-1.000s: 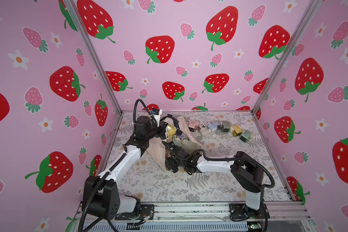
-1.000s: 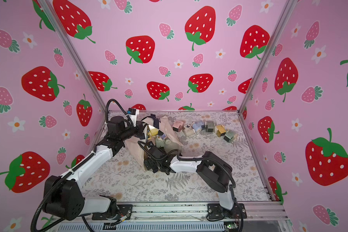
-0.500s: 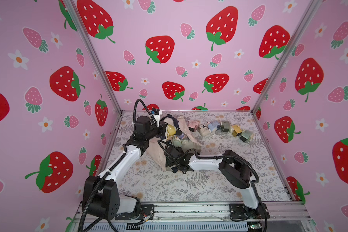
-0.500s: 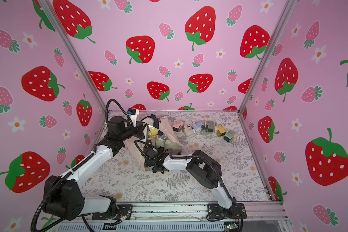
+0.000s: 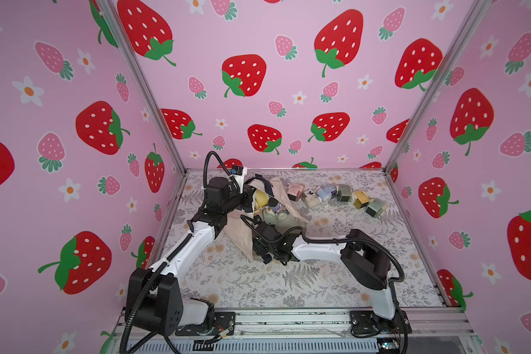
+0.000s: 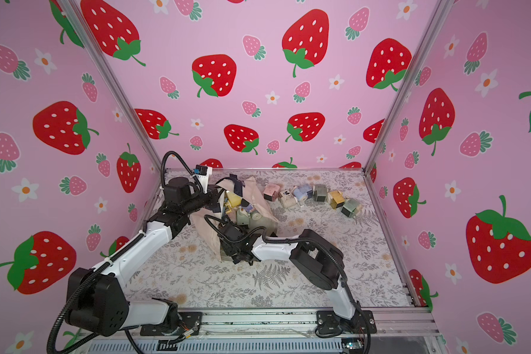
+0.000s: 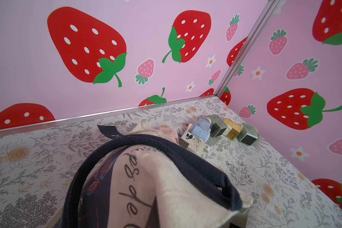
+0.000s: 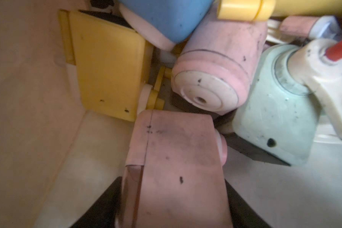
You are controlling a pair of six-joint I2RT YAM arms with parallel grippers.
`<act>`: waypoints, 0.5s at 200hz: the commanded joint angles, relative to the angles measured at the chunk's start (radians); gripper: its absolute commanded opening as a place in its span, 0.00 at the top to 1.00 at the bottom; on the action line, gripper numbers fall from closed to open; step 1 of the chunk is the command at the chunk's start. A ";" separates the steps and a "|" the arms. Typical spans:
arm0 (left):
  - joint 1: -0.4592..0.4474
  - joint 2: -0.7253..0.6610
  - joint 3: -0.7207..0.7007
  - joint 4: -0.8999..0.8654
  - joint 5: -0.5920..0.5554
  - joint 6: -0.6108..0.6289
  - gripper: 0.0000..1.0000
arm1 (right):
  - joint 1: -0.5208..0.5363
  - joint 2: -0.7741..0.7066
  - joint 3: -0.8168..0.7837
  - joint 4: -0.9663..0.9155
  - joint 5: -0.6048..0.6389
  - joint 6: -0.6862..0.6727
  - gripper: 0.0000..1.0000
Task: Take out the pencil sharpeners from the tote bags
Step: Pick up the pencil sharpener from the canvas bag.
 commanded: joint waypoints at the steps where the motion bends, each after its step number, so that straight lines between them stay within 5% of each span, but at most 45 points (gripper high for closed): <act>1: -0.001 -0.026 0.052 0.119 0.041 0.004 1.00 | 0.000 -0.093 -0.037 0.030 -0.062 -0.087 0.31; 100: -0.001 -0.029 0.047 0.120 0.032 0.009 1.00 | 0.000 -0.377 -0.228 -0.006 -0.127 -0.278 0.33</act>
